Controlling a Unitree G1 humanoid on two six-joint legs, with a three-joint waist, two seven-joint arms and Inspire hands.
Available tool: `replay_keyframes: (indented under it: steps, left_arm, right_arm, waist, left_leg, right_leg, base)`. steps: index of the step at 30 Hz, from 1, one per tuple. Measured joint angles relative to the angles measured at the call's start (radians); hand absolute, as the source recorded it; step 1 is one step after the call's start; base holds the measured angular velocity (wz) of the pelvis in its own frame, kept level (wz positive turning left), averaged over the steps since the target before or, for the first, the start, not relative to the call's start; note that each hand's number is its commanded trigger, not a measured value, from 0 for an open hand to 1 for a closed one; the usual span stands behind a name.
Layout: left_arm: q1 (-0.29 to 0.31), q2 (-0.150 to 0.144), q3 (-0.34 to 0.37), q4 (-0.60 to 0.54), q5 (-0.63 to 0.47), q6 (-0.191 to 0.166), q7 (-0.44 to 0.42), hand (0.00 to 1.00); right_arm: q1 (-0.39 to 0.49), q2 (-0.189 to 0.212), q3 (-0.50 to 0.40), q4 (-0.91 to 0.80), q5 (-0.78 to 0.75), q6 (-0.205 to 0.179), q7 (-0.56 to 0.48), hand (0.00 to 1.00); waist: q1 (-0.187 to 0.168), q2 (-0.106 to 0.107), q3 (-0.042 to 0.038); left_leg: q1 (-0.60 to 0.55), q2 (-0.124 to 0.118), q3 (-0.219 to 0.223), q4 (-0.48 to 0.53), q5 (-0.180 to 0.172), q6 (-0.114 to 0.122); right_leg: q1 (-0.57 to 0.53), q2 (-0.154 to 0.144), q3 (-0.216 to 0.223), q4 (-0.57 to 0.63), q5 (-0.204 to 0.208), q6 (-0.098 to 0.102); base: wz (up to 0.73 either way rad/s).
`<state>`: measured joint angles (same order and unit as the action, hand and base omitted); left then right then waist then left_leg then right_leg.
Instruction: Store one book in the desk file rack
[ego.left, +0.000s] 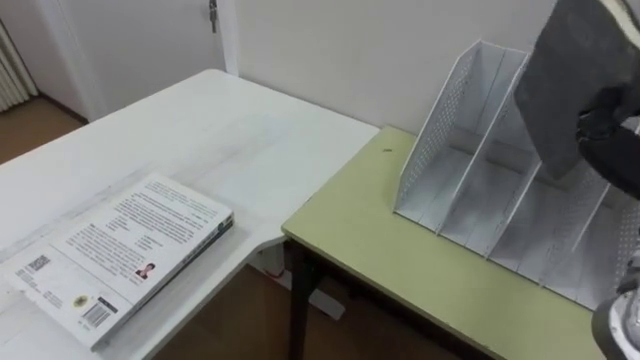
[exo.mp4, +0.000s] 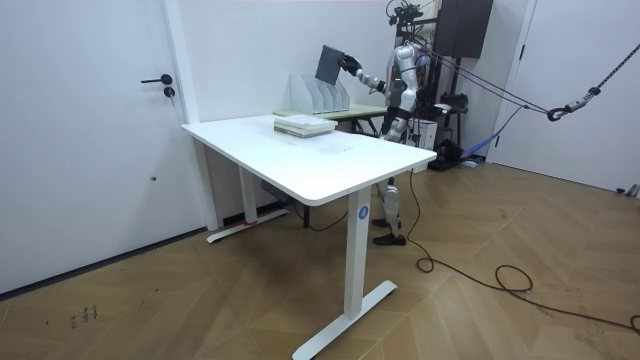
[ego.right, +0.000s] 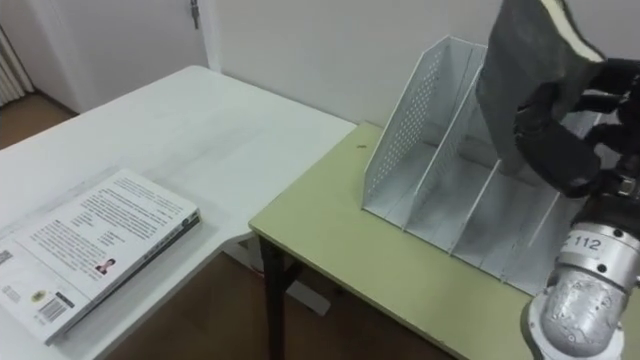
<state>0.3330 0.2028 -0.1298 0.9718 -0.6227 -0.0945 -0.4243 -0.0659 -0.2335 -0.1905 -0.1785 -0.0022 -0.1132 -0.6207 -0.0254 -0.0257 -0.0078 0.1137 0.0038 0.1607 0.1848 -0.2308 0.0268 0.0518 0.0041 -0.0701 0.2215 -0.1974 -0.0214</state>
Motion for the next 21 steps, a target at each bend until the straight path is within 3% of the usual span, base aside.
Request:
replay_keyframes:
  steps: [5, 14, 21]
  left_arm:
    - [-0.011, -0.019, 0.010, 0.031, 0.006, 0.001, 0.007, 0.00]
    - [-0.014, -0.021, 0.011, 0.034, 0.005, 0.001, 0.021, 0.00]
    - [-0.014, -0.021, 0.019, 0.039, 0.005, 0.001, 0.021, 0.00]
  right_arm:
    - [-0.048, 0.000, -0.039, 0.000, -0.001, -0.003, -0.076, 1.00]
    - [-0.053, 0.000, -0.041, 0.000, -0.001, -0.003, -0.123, 1.00]
    - [-0.053, 0.000, -0.048, 0.000, -0.001, -0.003, -0.130, 1.00]
  waist:
    - [-0.001, 0.007, 0.0030]
    - [0.000, 0.001, 0.0050]
    - [0.000, -0.009, -0.0001]
  left_leg:
    - [0.000, 0.000, 0.000, -0.004, 0.000, 0.000]
    - [0.000, 0.000, 0.001, -0.004, 0.000, 0.000]
    - [0.000, 0.000, 0.001, -0.003, 0.000, 0.000]
  right_leg:
    - [0.000, 0.000, -0.007, 0.001, 0.000, 0.000]
    - [-0.001, -0.002, -0.018, -0.003, -0.001, 0.001]
    - [0.000, -0.002, -0.019, -0.010, -0.001, 0.001]
  base:
    - [0.00]
    - [0.00]
    - [0.00]
